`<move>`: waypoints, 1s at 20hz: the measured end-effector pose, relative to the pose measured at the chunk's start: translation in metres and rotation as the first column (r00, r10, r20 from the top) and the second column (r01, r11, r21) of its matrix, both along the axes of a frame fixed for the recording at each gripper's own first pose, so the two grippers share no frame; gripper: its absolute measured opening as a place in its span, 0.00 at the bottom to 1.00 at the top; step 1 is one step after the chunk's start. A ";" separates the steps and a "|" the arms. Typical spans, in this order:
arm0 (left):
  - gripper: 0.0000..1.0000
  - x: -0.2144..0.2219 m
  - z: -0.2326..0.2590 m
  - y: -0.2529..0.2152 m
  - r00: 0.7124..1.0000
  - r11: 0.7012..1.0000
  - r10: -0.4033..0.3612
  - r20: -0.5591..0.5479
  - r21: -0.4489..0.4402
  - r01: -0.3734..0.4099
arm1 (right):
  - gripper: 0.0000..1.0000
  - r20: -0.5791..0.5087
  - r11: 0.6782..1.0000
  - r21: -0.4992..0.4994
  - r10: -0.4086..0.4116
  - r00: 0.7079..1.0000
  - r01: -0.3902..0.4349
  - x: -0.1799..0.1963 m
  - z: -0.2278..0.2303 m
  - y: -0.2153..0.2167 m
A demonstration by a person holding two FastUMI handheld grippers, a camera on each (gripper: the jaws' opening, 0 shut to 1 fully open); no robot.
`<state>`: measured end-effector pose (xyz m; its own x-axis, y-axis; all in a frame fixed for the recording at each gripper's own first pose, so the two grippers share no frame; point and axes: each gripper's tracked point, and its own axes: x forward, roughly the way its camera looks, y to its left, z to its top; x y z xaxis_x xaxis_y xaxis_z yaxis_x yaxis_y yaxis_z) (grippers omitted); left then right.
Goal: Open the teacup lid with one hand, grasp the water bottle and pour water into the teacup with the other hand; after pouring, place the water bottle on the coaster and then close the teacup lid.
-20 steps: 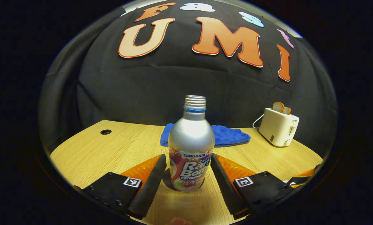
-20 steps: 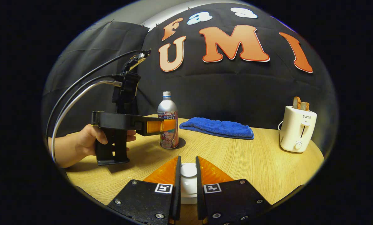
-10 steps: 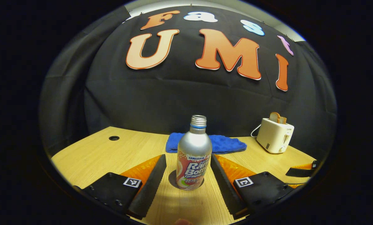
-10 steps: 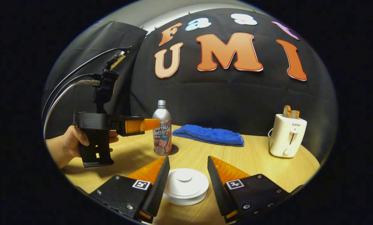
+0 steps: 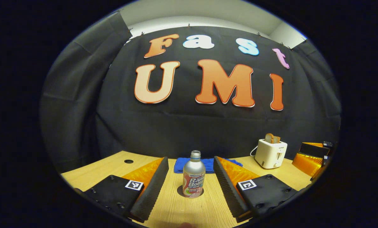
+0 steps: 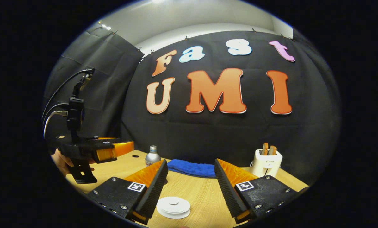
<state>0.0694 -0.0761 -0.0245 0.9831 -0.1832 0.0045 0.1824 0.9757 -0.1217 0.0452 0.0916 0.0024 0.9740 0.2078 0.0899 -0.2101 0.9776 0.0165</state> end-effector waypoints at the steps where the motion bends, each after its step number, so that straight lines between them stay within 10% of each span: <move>1: 0.93 -0.008 0.007 -0.001 1.000 1.000 0.000 0.018 0.000 0.000 | 0.88 0.008 1.000 -0.001 -0.006 1.000 0.006 -0.004 0.006 -0.004; 20: 0.96 -0.055 0.021 -0.001 0.997 0.999 0.037 0.063 0.024 -0.039 | 0.90 0.024 0.997 -0.016 -0.070 0.997 0.071 -0.034 0.022 -0.033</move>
<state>0.0146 -0.0772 -0.0036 0.9872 -0.1465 0.0624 0.1516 0.9847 -0.0865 0.0116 0.0590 0.0246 0.9840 0.1403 0.1094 -0.1407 0.9900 -0.0040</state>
